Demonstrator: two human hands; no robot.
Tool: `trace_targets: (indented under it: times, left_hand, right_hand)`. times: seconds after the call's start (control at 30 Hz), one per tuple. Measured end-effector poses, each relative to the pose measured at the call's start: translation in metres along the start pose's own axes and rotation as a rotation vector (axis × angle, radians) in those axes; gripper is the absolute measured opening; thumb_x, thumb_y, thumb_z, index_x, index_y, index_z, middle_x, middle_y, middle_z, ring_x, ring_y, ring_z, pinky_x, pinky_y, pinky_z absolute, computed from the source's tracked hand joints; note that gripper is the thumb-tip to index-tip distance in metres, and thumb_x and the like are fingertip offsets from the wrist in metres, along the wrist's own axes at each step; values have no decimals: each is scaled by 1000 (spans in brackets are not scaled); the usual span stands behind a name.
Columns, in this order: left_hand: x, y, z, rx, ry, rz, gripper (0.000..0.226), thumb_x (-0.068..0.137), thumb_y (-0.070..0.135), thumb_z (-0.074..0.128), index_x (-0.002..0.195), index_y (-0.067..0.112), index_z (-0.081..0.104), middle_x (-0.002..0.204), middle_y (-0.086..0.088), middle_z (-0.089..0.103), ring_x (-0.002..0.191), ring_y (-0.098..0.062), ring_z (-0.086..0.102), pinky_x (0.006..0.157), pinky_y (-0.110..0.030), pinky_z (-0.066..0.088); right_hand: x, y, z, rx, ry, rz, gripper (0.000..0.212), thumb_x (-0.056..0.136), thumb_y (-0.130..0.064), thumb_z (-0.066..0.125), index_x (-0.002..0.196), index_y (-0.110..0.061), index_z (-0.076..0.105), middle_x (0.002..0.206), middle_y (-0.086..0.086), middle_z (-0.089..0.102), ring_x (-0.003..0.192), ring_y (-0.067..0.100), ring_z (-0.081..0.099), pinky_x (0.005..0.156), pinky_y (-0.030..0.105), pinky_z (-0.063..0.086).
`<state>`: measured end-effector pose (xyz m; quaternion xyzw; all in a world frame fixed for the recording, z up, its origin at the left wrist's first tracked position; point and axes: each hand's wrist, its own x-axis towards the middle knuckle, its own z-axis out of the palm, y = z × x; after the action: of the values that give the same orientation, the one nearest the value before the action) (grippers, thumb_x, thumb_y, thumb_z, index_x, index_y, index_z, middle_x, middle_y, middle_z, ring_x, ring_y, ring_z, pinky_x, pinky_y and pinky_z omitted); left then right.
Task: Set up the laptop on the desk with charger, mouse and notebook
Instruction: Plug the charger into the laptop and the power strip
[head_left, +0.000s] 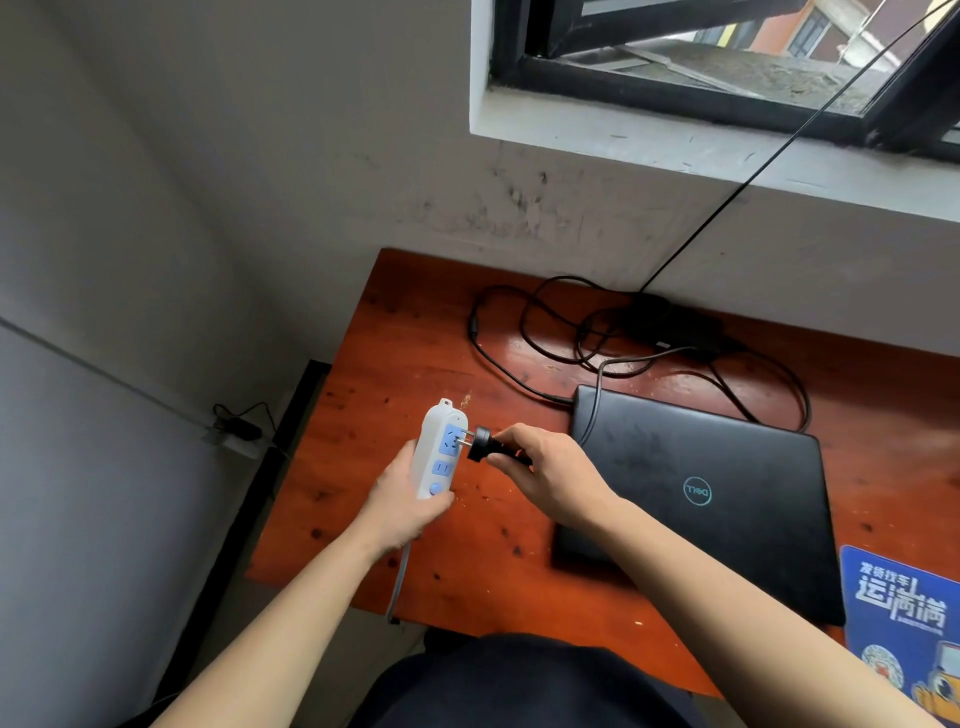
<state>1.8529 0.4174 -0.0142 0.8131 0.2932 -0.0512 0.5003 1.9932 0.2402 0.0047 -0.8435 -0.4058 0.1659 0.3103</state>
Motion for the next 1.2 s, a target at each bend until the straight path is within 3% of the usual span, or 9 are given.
trace_targets:
  times: [0.1,0.4,0.7,0.9,1.2]
  left_hand:
    - [1,0,0,-27,-9,-1,46,76,20,79,113,23,52,97,-1,63,88,-20,65,73,-34,59]
    - [3,-2,-3,-57,-18,-38,47,76,17,80,114,18,52,100,-8,63,90,-27,68,77,-48,61]
    - [3,-2,-4,-17,-32,21,50,75,19,81,115,21,52,99,-2,62,92,-20,64,78,-39,61]
    - [3,-5,-7,56,-67,25,57,72,26,82,119,27,48,103,7,61,94,-14,63,80,-35,60]
    - [2,-4,-8,-14,-68,16,56,72,19,84,116,26,51,102,5,62,96,-15,63,81,-32,58]
  right_hand:
    - [-1,0,-1,9,-1,-3,21,96,-33,65,113,-21,66,98,-4,73,84,15,64,72,34,54]
    - [-3,-3,0,5,8,-5,25,97,-34,64,118,-21,66,103,-5,73,89,15,66,76,32,54]
    - [0,-8,-1,-50,-18,-20,24,96,-34,64,115,-20,69,99,-3,73,89,18,65,76,37,53]
    - [4,-8,-3,-161,0,-75,25,94,-34,65,115,-20,71,97,-1,72,85,21,66,71,32,53]
    - [1,-13,0,-161,68,-99,28,94,-30,67,118,-16,70,98,1,72,83,21,67,71,36,56]
